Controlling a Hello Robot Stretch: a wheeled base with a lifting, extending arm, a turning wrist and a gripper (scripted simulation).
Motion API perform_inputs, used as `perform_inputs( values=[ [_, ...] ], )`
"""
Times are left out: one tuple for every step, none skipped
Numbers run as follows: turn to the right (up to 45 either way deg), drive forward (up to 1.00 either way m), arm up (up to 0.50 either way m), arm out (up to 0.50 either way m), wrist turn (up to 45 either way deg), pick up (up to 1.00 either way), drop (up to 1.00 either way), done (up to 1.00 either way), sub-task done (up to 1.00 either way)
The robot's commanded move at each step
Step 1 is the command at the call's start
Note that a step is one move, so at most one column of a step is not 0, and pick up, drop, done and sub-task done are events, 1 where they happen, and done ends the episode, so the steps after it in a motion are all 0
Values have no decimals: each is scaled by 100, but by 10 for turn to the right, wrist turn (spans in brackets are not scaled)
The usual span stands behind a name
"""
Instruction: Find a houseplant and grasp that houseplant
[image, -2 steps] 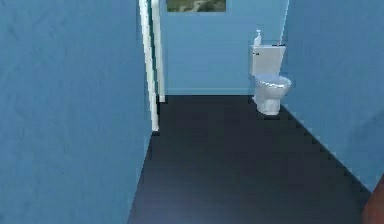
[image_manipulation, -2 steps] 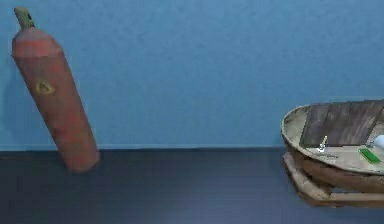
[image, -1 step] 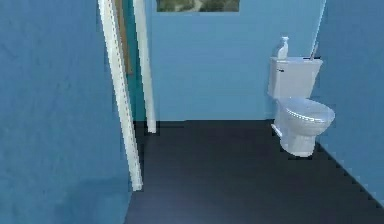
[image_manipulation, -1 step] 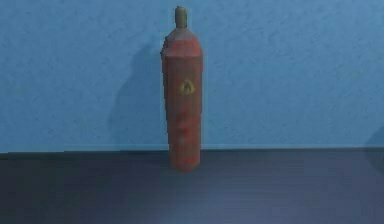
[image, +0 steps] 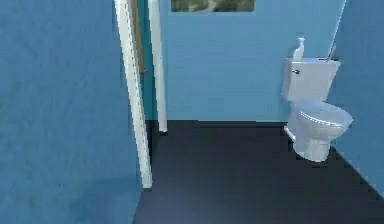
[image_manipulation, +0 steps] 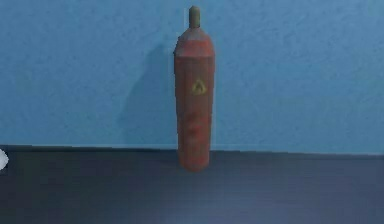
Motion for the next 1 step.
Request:
perform_inputs(
  values=[
    [0,100,0,0,0,0,0,0,0]
  ],
)
